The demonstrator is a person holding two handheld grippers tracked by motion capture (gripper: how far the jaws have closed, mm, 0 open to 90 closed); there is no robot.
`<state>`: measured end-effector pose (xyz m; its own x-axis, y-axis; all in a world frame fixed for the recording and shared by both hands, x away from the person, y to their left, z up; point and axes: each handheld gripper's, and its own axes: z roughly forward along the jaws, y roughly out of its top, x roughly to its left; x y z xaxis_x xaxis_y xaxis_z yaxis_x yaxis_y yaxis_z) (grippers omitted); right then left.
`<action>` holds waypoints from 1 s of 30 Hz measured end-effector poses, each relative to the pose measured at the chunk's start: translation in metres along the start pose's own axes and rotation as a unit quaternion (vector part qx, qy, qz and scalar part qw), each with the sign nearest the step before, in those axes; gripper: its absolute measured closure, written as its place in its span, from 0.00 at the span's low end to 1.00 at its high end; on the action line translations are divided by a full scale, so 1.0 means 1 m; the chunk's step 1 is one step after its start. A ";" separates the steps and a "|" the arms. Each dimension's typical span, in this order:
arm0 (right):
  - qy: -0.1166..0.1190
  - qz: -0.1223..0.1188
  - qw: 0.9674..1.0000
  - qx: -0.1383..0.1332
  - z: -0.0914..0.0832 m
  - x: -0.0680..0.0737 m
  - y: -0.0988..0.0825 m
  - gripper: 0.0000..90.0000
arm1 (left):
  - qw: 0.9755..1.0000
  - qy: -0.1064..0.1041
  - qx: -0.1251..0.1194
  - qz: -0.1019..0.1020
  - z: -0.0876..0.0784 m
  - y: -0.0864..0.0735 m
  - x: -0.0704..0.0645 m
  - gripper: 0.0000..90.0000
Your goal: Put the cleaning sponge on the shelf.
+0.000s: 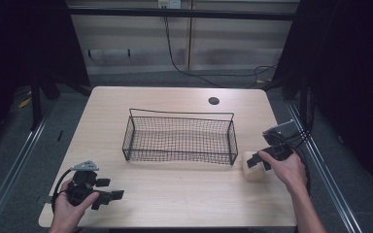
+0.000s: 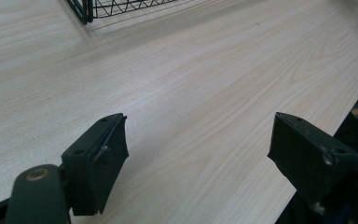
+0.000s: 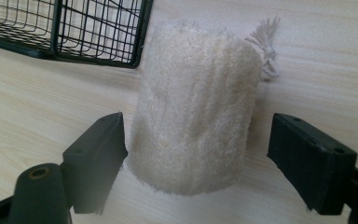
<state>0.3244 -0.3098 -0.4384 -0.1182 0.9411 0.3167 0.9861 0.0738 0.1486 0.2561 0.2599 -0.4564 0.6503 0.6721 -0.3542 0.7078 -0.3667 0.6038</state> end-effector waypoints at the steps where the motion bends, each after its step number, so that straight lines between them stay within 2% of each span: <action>1: 0.000 0.000 1.000 0.000 0.000 0.000 0.000 0.21 | 1.000 0.000 0.000 0.000 0.000 0.000 0.000 0.21; 8: -0.007 0.004 1.000 0.017 0.009 0.001 0.005 0.22 | 1.000 -0.002 0.000 0.000 0.000 0.000 0.000 0.21; 10: -0.011 0.002 1.000 0.025 0.012 0.002 0.006 0.26 | 1.000 -0.001 -0.001 0.000 0.000 0.000 0.000 0.21; 14: -0.014 0.001 0.999 0.032 0.016 0.003 0.008 0.27 | 1.000 -0.001 -0.001 0.000 0.000 0.000 0.000 0.21; 30: -0.014 0.013 0.998 0.061 0.016 0.001 0.009 0.28 | 1.000 -0.001 -0.001 0.000 0.000 0.000 0.000 0.21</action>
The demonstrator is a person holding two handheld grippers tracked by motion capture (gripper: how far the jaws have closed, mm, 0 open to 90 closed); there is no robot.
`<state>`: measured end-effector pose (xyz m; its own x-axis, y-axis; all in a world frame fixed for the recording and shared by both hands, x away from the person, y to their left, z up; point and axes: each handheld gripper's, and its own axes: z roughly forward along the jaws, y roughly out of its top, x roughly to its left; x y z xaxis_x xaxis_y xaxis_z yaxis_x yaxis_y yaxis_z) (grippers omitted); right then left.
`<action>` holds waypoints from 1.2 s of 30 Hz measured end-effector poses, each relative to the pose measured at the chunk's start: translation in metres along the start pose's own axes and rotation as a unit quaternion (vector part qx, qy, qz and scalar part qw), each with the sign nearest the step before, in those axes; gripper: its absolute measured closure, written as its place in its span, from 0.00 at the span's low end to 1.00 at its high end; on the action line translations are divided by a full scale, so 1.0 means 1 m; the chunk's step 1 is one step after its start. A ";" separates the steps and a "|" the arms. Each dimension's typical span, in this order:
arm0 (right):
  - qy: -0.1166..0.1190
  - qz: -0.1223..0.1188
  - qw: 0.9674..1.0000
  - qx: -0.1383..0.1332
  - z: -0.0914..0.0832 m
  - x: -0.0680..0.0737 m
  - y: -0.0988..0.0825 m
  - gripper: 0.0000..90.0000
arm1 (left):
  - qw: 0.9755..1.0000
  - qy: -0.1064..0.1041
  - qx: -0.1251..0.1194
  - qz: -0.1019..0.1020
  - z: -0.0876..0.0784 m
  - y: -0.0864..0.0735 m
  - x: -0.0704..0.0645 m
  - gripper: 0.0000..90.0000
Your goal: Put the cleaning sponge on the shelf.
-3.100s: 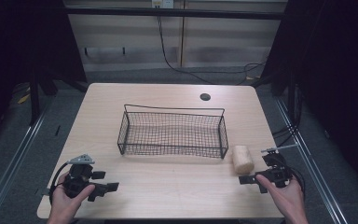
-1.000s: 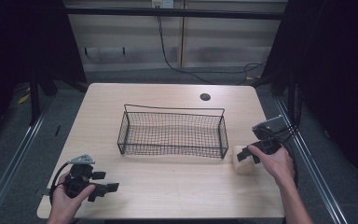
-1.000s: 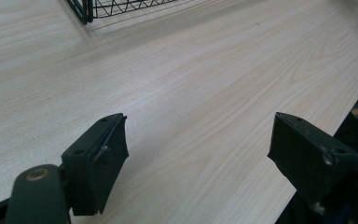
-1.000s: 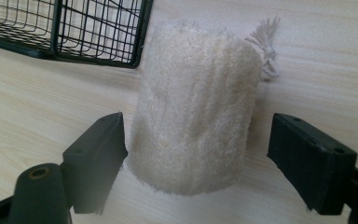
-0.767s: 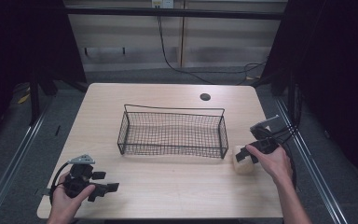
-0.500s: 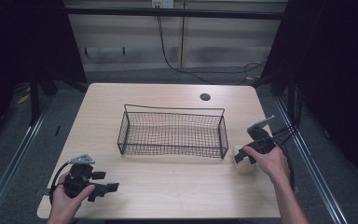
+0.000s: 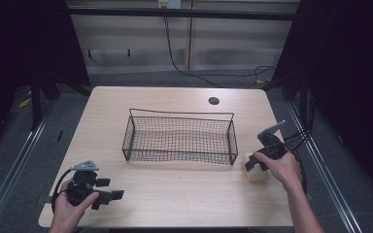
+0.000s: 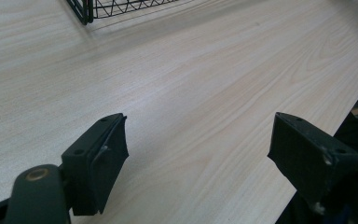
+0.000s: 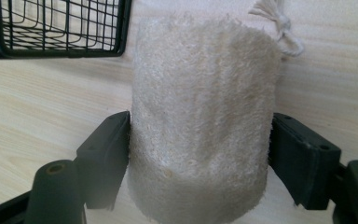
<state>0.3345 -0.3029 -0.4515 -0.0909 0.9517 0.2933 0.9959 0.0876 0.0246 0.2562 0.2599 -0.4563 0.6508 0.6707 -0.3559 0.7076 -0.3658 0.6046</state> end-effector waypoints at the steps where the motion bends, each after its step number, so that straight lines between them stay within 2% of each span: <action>1: -0.005 -0.003 1.000 0.002 -0.001 0.000 0.000 0.28 | 1.000 0.000 0.000 0.000 0.000 0.000 0.000 0.21; 6: -0.013 -0.008 1.000 0.001 -0.010 0.004 -0.001 0.28 | 1.000 0.000 0.000 0.001 0.000 0.000 0.000 0.21; 10: -0.021 -0.011 1.000 0.011 -0.016 0.005 -0.002 0.28 | 1.000 0.000 0.000 0.001 0.000 0.000 0.000 0.21; 16: -0.015 -0.026 0.999 0.016 -0.023 0.006 -0.003 0.28 | 1.000 0.001 0.000 -0.001 0.000 0.000 -0.001 0.21; 25: -0.017 -0.022 0.999 0.027 -0.029 0.009 -0.005 0.28 | 1.000 0.000 0.002 0.002 0.000 0.000 -0.001 0.21; 36: -0.019 -0.035 0.998 0.039 -0.041 0.014 -0.006 0.28 | 1.000 0.000 0.001 0.001 0.000 0.000 -0.001 0.21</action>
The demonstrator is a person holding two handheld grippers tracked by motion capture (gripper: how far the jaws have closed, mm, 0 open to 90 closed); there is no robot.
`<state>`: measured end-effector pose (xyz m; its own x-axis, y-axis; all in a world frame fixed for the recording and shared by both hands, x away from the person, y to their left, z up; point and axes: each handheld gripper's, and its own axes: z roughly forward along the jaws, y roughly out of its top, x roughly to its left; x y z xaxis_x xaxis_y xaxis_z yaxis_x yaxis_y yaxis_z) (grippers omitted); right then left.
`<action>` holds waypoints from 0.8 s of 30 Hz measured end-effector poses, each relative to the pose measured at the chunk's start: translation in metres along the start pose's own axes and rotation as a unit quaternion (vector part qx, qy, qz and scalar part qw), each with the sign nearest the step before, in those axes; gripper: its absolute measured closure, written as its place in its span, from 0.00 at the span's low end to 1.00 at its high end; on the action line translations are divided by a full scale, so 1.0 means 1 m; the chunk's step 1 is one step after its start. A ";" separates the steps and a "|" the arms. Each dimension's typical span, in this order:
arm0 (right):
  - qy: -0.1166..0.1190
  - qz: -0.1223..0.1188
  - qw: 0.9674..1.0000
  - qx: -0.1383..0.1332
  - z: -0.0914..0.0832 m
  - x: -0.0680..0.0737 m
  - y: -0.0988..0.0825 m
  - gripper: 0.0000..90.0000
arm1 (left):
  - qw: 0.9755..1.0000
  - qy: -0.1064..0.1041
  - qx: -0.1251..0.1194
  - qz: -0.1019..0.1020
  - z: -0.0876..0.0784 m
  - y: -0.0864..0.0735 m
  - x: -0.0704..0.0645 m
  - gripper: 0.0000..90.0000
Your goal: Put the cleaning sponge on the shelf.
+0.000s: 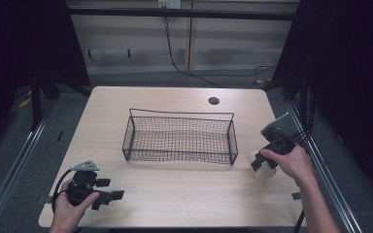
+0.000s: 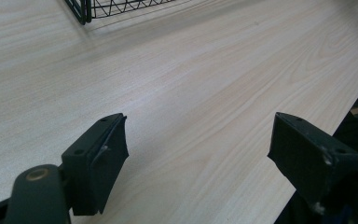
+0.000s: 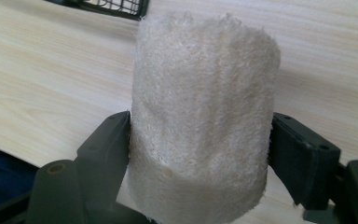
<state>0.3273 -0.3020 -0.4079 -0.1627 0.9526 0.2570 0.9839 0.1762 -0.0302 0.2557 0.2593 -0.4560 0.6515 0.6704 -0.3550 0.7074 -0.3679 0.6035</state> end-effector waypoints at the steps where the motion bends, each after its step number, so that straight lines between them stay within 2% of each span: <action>1: 0.004 0.000 1.000 0.000 -0.001 0.000 0.000 0.28 | 1.000 0.000 -0.001 -0.001 0.000 0.000 0.000 0.21; 3: -0.003 0.001 1.000 -0.001 -0.003 -0.001 -0.002 0.28 | 1.000 0.001 0.000 0.000 0.000 0.000 0.000 0.21; 7: -0.002 0.005 1.000 0.000 -0.007 -0.001 -0.003 0.28 | 1.000 0.000 0.000 0.001 0.000 0.000 0.000 0.21; 18: -0.002 -0.010 1.000 0.003 -0.026 0.004 -0.005 0.28 | 1.000 0.001 0.000 0.001 0.000 0.000 0.000 0.21; 24: 0.000 -0.011 1.000 -0.008 -0.038 0.005 -0.005 0.28 | 1.000 0.000 0.001 0.002 0.000 0.000 0.000 0.21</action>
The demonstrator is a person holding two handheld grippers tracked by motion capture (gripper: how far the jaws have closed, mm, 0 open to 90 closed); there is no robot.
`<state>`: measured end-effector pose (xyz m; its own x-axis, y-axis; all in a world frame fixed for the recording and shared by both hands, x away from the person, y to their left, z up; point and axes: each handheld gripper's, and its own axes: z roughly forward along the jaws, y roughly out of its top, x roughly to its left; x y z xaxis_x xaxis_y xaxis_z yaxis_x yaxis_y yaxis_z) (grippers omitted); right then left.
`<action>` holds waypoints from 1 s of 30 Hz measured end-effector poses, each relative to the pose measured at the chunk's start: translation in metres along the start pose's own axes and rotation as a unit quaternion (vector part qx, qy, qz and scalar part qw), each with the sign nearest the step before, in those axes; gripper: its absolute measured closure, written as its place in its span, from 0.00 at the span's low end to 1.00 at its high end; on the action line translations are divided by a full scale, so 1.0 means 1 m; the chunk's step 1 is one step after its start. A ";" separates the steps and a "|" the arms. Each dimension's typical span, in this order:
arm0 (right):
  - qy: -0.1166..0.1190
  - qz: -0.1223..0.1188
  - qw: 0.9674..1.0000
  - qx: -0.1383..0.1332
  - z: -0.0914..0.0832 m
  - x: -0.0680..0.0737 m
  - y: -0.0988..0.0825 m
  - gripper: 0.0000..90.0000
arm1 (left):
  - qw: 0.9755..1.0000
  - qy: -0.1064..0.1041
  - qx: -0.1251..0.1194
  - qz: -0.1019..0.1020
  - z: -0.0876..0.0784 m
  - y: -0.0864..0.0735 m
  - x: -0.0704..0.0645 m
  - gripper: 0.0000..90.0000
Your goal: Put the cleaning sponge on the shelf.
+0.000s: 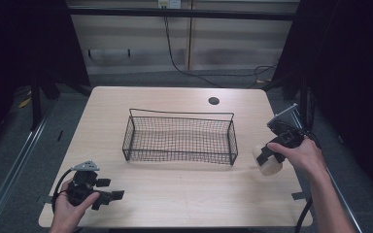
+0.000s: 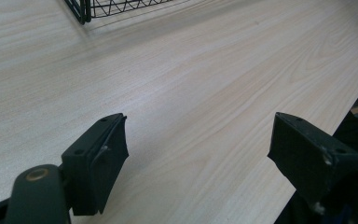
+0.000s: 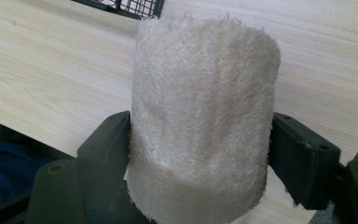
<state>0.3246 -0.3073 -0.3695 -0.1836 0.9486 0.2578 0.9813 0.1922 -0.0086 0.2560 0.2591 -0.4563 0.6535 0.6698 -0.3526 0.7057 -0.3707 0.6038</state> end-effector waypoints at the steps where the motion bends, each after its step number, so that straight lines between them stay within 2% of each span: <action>1: 0.000 0.000 1.000 0.000 0.000 0.000 0.000 0.28 | 1.000 0.000 0.000 0.000 0.000 0.000 0.000 0.21; 13: 0.004 -0.008 1.000 -0.019 -0.019 0.005 0.000 0.28 | 1.000 -0.002 0.003 0.001 0.000 0.000 0.000 0.21; 20: 0.001 -0.016 1.000 -0.022 -0.033 0.013 0.003 0.28 | 1.000 0.001 0.001 0.000 0.000 0.000 0.000 0.21; 25: -0.003 -0.024 0.999 -0.041 -0.044 0.019 0.005 0.28 | 1.000 0.000 0.001 0.001 0.000 0.000 0.000 0.21; 30: -0.003 -0.034 0.998 -0.046 -0.052 0.028 0.008 0.28 | 1.000 0.000 0.002 0.001 0.000 0.000 0.000 0.21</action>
<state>0.3303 -0.2928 -0.3120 -0.2494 0.9359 0.2486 0.9678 0.2323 0.0965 0.2561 0.2587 -0.4566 0.6556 0.6682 -0.3517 0.7049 -0.3746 0.6023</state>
